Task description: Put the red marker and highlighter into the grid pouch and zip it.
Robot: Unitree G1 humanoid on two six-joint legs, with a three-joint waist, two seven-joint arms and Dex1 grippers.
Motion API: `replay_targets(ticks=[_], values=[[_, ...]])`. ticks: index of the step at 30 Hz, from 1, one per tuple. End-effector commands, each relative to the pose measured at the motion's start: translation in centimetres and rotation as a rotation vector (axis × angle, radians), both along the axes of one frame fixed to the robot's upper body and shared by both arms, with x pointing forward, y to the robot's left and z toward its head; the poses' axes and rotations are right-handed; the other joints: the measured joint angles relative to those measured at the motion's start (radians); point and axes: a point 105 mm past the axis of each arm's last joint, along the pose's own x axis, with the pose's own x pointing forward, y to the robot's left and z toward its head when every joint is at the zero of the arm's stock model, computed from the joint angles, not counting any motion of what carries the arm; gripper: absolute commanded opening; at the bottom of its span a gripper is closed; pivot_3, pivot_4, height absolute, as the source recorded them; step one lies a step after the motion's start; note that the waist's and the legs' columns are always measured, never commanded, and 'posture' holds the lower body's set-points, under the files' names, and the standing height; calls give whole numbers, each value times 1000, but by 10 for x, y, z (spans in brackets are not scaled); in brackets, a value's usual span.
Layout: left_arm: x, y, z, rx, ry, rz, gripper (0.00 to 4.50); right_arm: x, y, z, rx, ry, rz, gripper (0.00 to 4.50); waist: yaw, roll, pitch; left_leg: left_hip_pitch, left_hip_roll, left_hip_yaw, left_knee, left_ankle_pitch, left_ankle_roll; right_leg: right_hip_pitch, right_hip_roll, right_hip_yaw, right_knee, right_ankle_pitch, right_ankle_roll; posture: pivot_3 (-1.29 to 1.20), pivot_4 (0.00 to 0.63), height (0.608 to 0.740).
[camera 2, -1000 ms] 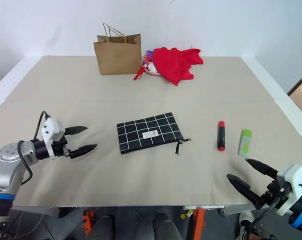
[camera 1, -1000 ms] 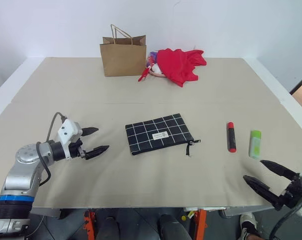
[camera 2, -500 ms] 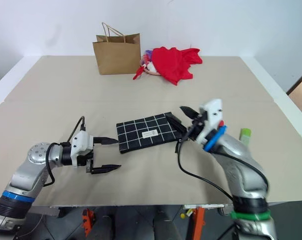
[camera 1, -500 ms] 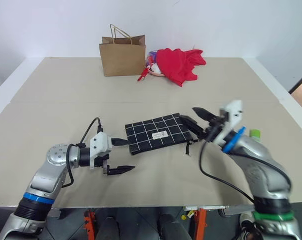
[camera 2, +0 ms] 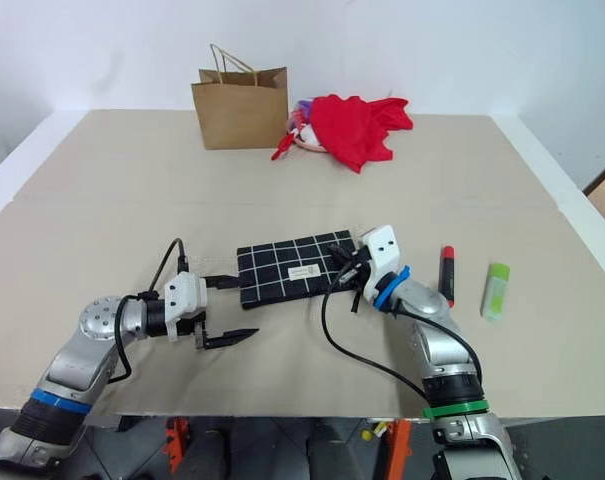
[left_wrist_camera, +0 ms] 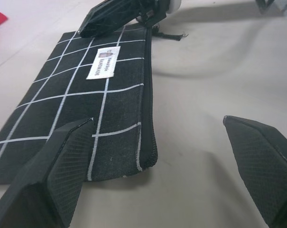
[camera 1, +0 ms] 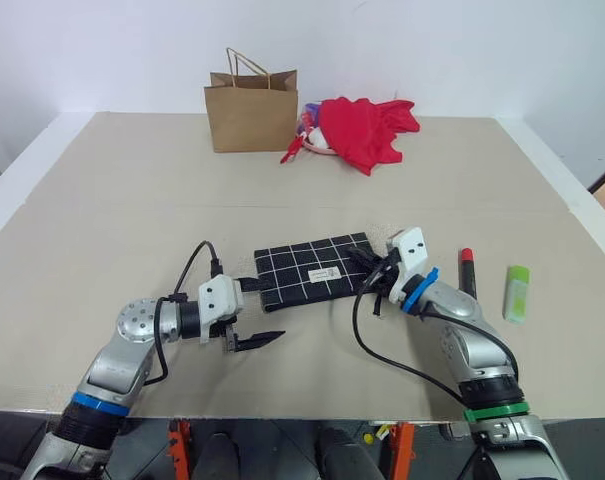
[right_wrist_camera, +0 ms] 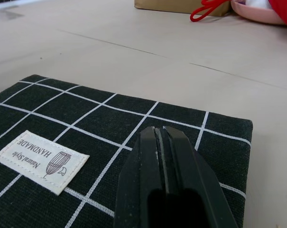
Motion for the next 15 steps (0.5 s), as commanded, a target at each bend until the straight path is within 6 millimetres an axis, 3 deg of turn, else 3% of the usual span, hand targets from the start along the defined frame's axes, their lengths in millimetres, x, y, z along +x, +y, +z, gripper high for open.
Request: replay_targets(ticks=[1, 5, 9, 15], values=[[12, 15, 16, 31, -170, 72, 4500, 0, 0, -15, -14, 38, -9, 59, 0, 0, 0, 1, 0, 0, 0, 0, 0, 2, 0, 0, 0, -2, 2, 0, 150, 740], [15, 19, 16, 45, -211, 87, 4500, 0, 1, -16, -15, 34, -5, 59, 0, 0, 0, 2, 0, 0, 1, 3, 0, 2, 0, 0, 0, 0, 2, 0, 150, 740], [10, 19, 2, 157, -268, -15, 4500, 3, 6, -12, -14, 10, 1, 59, -1, 0, 0, 2, 0, 0, 1, 3, 0, 2, 0, 0, 0, 1, 3, 0, 150, 740], [20, 7, -9, 195, -322, -59, 4500, 3, 10, -8, -9, -6, 6, 59, 1, 0, 0, 2, 0, -1, 0, 3, 0, 2, 0, -1, 0, 1, 3, 0, 150, 740]])
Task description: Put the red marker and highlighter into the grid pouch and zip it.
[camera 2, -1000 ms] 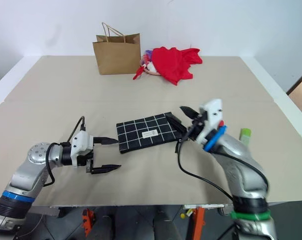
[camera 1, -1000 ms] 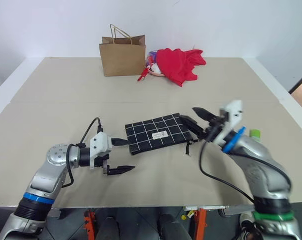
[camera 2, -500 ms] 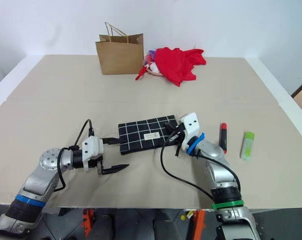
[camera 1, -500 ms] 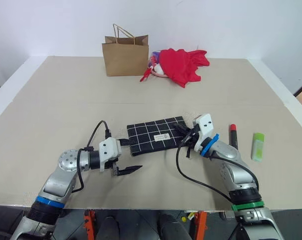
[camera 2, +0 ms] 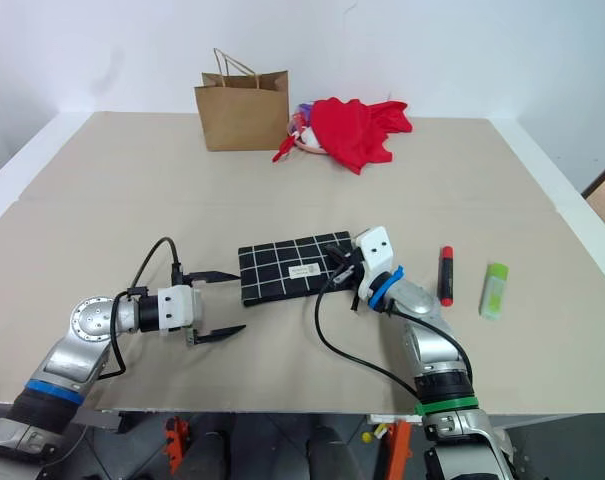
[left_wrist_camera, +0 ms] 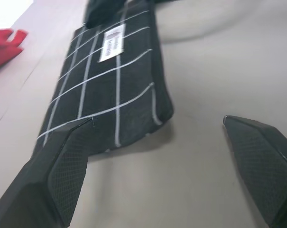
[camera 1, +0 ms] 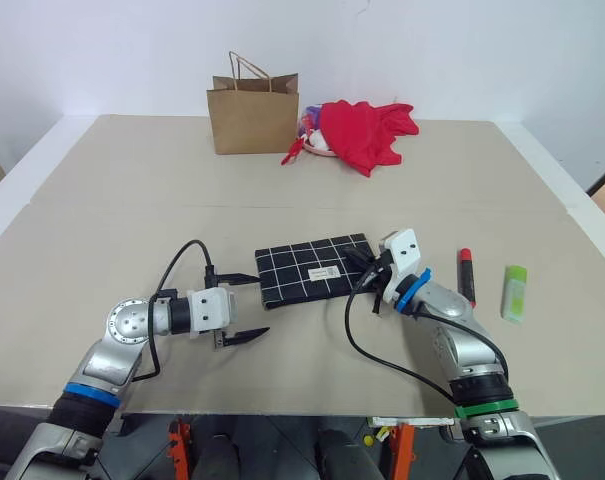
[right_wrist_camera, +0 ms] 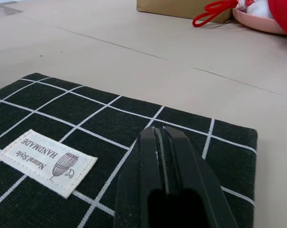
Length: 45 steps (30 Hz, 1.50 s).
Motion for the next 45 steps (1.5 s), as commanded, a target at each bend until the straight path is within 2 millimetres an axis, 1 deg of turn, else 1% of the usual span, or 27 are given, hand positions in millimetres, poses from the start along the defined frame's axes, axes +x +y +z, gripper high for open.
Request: replay_targets(ticks=[1, 6, 9, 14, 16, 17, 19, 20, 22, 23, 24, 25, 26, 27, 28, 30, 33, 34, 35, 36, 37, 38, 39, 40, 41, 43, 45], values=[[8, -5, -2, 27, -52, -14, 4500, -2, 3, -6, -3, 19, 8, 59, 1, 0, 0, 0, 0, 0, 0, 0, 0, 0, 0, 0, 0, 0, 0, 0, 150, 740], [24, -12, 0, 11, -70, -16, 4500, -4, 3, -5, -10, 10, 15, 59, 1, 1, 0, 0, 0, -1, 0, 1, 1, 1, 0, -1, 0, 0, 0, 0, 150, 740], [33, -17, -5, 20, -53, -47, 4500, -6, 5, -4, -17, -3, 24, 59, 5, 1, -1, 0, -1, -2, 0, 1, 2, 2, 0, -2, 0, 0, 1, 0, 150, 740], [34, -31, -13, 57, -29, -146, 4500, -7, 1, -2, -25, -10, 13, 59, 5, 2, -1, 0, -1, -2, 0, 2, 2, 2, 0, -2, 0, 1, 1, 0, 150, 740], [31, -36, -14, 68, -24, -192, 3963, -7, -1, -2, -27, -11, 8, 0, 5, 2, -1, 0, -1, -3, 0, 2, 2, 2, 0, -2, 0, 1, 1, 0, 150, 740], [30, -38, -14, 70, -24, -206, 3924, -8, -3, -2, -27, -12, 5, 0, 5, 2, -1, 0, -1, -3, 0, 2, 2, 2, 0, -2, 0, 1, 1, 0, 150, 740], [28, -39, -16, 84, -21, -231, 3200, -8, -4, -2, -28, -12, 2, 0, 6, 2, -1, -1, -1, -3, 0, 2, 2, 2, 0, -2, 0, 0, 1, 0, 150, 740], [28, -39, -16, 91, -21, -239, 3043, -9, -4, -2, -28, -12, 0, 0, 6, 2, -1, -1, -1, -3, 0, 2, 2, 2, 0, -2, 0, 0, 1, 0, 150, 740], [28, -38, -17, 96, -20, -246, 2103, -9, -5, -2, -29, -12, -2, 0, 6, 2, -1, -1, -1, -4, 0, 2, 2, 2, 0, -3, 0, 0, 1, 0, 150, 740], [27, -37, -17, 102, -20, -251, 1936, -10, -5, -2, -29, -12, -3, 0, 6, 2, -1, -1, -1, -4, 0, 2, 2, 2, 0, -3, 0, 0, 1, 0, 150, 740], [27, -36, -17, 105, -20, -254, 1388, -10, -5, -2, -29, -11, -3, 0, 6, 2, -1, -1, -1, -4, 0, 2, 2, 2, 0, -3, 0, 0, 1, 0, 150, 740], [27, -35, -17, 106, -20, -257, 1015, -10, -5, -2, -30, -12, -2, 0, 4, 2, -1, -1, -1, -4, 0, 2, 2, 2, 0, -3, 0, 0, 1, 0, 150, 740], [27, -35, -16, 106, -20, -257, 707, -10, -5, -2, -30, -13, -2, 0, 4, 2, -1, -1, -1, -4, 0, 2, 2, 2, 0, -3, 0, 0, 1, 0, 150, 740], [27, -34, -15, 104, -20, -257, 588, -10, -5, -2, -30, -15, -1, 0, 3, 2, -1, -1, -1, -4, 0, 2, 2, 2, 0, -3, 0, 0, 1, 0, 150, 740], [27, -34, -14, 100, -18, -257, 22, -10, -4, -1, -30, -17, -1, 0, 3, 2, -1, -1, -1, -4, -1, 2, 2, 2, 0, -3, 0, -1, 1, 0, 150, 740], [28, -34, -9, 78, -11, -254, 7, -11, -4, 3, -39, -37, 7, 0, 3, 2, -1, -1, -1, -4, -2, 2, 2, 2, 0, -3, 0, -1, 1, 0, 150, 740], [33, -33, 10, -39, 49, -216, 0, -17, -16, 42, 54, -128, 0, 1077, 3, 4, 0, -2, -1, -4, -3, 2, 2, 1, 0, -3, 0, -3, 1, 0, 150, 740], [33, -32, 16, -71, 70, -209, 0, -22, -21, 51, 61, -155, 0, 1406, 3, 7, 2, -3, -1, -4, -3, 2, 2, 0, 0, -4, 0, -3, 1, 0, 150, 740], [33, -31, 19, -90, 88, -207, 0, -27, -26, 56, 60, -171, 1, 1839, 3, 9, 4, -5, -1, -5, -3, 2, 2, -1, 0, -4, 0, -3, 2, 0, 150, 740], [32, -30, 24, -108, 101, -208, 0, -34, -30, 61, 61, -184, 9, 2394, 3, 10, 5, -6, -1, -5, -3, 2, 2, -2, 0, -4, 0, -4, 2, 0, 150, 740], [30, -30, 28, -126, 117, -208, 0, -42, -34, 64, 55, -196, 21, 2717, 5, 11, 5, -6, -1, -5, -3, 2, 2, -2, 0, -5, 0, -4, 2, 0, 150, 740], [29, -29, 32, -139, 131, -209, 0, -48, -36, 66, 48, -202, 32, 3186, 7, 12, 6, -7, -1, -7, -3, 2, 2, -2, 0, -7, 0, -5, 1, 0, 150, 740], [28, -29, 35, -152, 145, -210, 0, -57, -39, 67, 34, -218, 46, 3782, 6, 11, 6, -8, -1, -7, -4, 2, 2, -2, 0, -9, 1, -6, 0, 0, 150, 740], [25, -28, 38, -166, 164, -213, 0, -66, -40, 67, 15, -225, 67, 4016, 6, 12, 6, -8, -1, -7, -3, 2, 2, -2, 0, -10, 1, -7, 0, 0, 150, 740], [23, -27, 41, -182, 185, -214, 0, -76, -40, 65, -4, -230, 95, 4488, 6, 12, 6, -8, -1, -7, -4, 1, 3, -2, 0, -11, 2, -8, -1, 0, 150, 740], [17, -27, 45, -203, 224, -225, 0, -93, -39, 59, -31, -231, 143, 4488, 6, 12, 6, -7, -1, -7, -4, 1, 3, -1, 0, -11, 4, -11, -2, 0, 150, 740], [12, -27, 48, -211, 252, -233, 0, -103, -38, 52, -48, -219, 167, 4488, 2, 13, 6, -6, -1, -7, -3, 1, 4, -1, 0, -12, 5, -12, -2, 0, 150, 740]])
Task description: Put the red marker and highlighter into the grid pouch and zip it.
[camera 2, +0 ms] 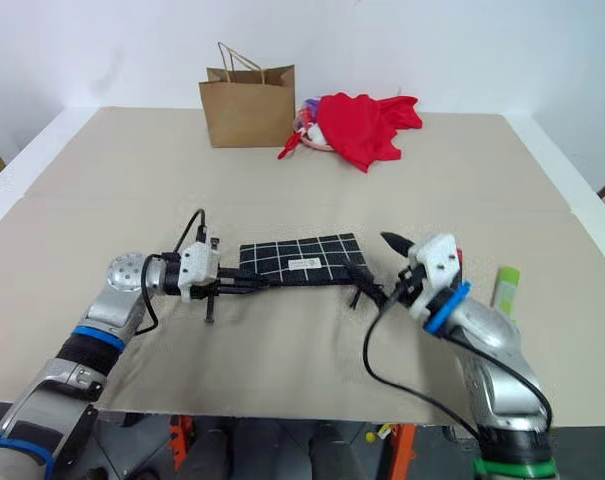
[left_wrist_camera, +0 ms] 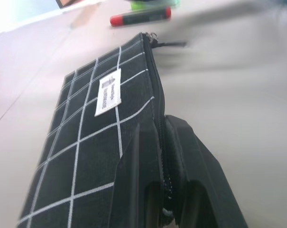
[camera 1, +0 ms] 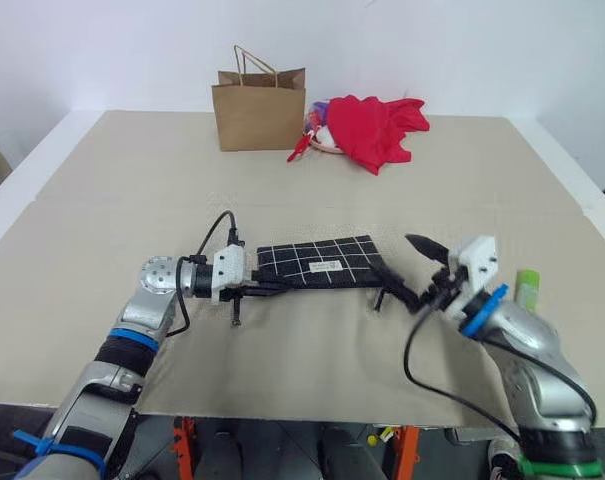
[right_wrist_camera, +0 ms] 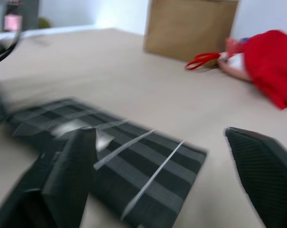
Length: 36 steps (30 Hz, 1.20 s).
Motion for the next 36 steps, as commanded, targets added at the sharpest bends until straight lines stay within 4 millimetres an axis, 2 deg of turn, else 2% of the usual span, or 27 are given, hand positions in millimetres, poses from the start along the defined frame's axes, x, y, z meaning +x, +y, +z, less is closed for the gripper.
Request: replay_targets(ticks=[1, 6, 11, 15, 19, 24, 36], values=[[-9, 0, 15, -37, 28, -26, 0, -22, 7, 8, -44, -75, 76, 4488, -1, 0, 0, 0, 0, 0, 1, 0, 0, 0, 0, 0, 1, 0, 0, 0, 150, 740], [-13, 0, 17, -46, 61, -20, 0, -27, 6, -4, -84, -81, 81, 4488, -2, 0, 1, 1, 0, 0, 3, 1, -1, 2, 0, 0, 1, 1, 0, 0, 150, 740], [-15, -1, 15, -37, 65, -15, 0, -24, -6, -10, -82, -43, 28, 4488, 0, -1, 1, 1, 0, 0, 4, 3, -4, 3, 0, 0, 1, 0, -4, 0, 150, 740], [-13, 0, 16, -41, 64, -2, 0, -29, -14, -11, -91, -24, 25, 4488, 0, -1, 1, 1, 0, 0, 3, 3, -4, 3, 0, 0, 1, 1, -1, 0, 150, 740], [-10, 0, 18, -56, 65, 13, 0, -38, -19, -21, -123, 22, 46, 4488, 2, -1, 1, 1, 0, 0, 2, 2, -3, 3, 0, 0, 1, 0, -1, 0, 150, 740], [-10, -2, 20, -64, 60, 11, 0, -45, -18, -29, -96, 84, 73, 4488, 1, -1, 1, 1, 0, 0, 2, 2, -3, 3, 0, 0, 1, 0, -1, 0, 150, 740], [-17, -7, 19, -63, 56, -7, 0, -37, -16, -33, -41, 137, 78, 4488, 2, -1, 1, 1, 0, 0, 3, 2, -3, 3, 0, 0, 1, 0, -1, 0, 150, 740]])
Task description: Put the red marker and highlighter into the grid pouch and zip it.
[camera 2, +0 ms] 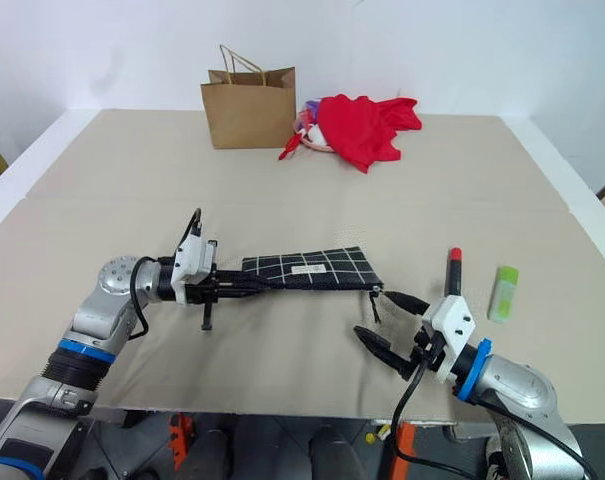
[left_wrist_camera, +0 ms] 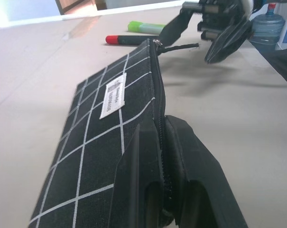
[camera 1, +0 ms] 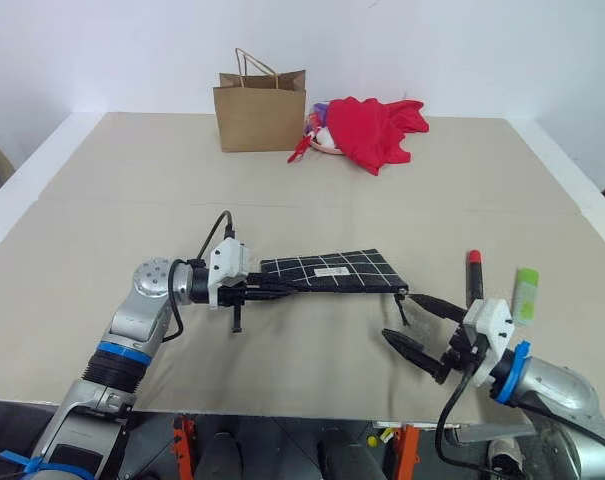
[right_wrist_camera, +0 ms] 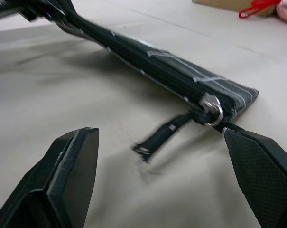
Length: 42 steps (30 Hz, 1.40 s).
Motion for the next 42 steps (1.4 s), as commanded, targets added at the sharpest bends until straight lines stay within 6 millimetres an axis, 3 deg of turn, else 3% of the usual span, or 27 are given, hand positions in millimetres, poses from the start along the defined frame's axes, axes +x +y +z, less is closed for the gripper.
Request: replay_targets(ticks=[1, 4, 6, 7, 8, 11, 12, 20, 26, 42], values=[[-4, -1, 10, -25, -36, -9, 0, 1, 4, 7, 35, -8, 20, 4254, 0, 0, 0, 0, 0, 0, 0, 0, 0, 0, 0, 0, 0, 0, 0, 0, 150, 740], [-5, -3, 10, -30, -38, -8, 0, 3, 4, 4, 31, 4, 15, 3380, 0, 0, 0, 0, 0, 0, 0, 0, 0, 0, 0, 0, 0, 0, 0, 0, 150, 740], [-5, -4, 9, -34, -38, -4, 0, 4, 5, 6, 33, -1, 16, 2287, 0, 0, 0, 0, 0, 0, 0, 0, 0, 0, 0, 0, 0, 0, 0, 0, 150, 740], [-5, -4, 9, -34, -37, -3, 0, 4, 5, 7, 38, -3, 16, 1992, 0, 0, 0, 0, 0, 0, 0, 0, 0, 0, 0, 0, 0, 0, 0, 0, 150, 740], [-6, -4, 9, -35, -36, -3, 0, 5, 6, 8, 40, -4, 18, 1217, 0, 0, 0, 0, 0, 0, 0, 0, 0, 0, 0, 0, 0, 0, 0, 0, 150, 740], [-6, -5, 7, -34, -34, 1, 0, 4, 7, 10, 39, -5, 27, 535, 0, 0, 0, 0, 0, 0, 0, 0, 0, 0, 0, 0, 0, 0, 0, 0, 150, 740], [-6, -5, 6, -34, -34, 2, 0, 4, 7, 11, 38, -5, 27, 38, 0, 0, 0, 0, 0, 0, 0, 0, 0, 0, 0, 0, 0, 0, 0, 0, 150, 740], [-6, -6, 6, -39, -32, 6, 0, 0, 3, 11, 34, 32, 46, 38, 0, 0, 0, 0, 0, 0, 0, 0, 0, 0, 0, 0, 0, 0, 0, 0, 150, 740], [-5, -5, 5, -39, -27, 8, 0, -6, 3, 14, -16, 21, 69, 2084, 0, 0, 0, 0, 0, 0, 0, 0, 0, 0, 0, 0, 0, 0, 0, 0, 150, 740], [-9, -10, -1, -47, -14, -1, 0, 0, -4, 23, -15, 50, 52, 2084, 0, 0, 0, 0, 0, 0, 0, 0, 0, 0, 0, 0, 0, 0, 0, 0, 150, 740]])
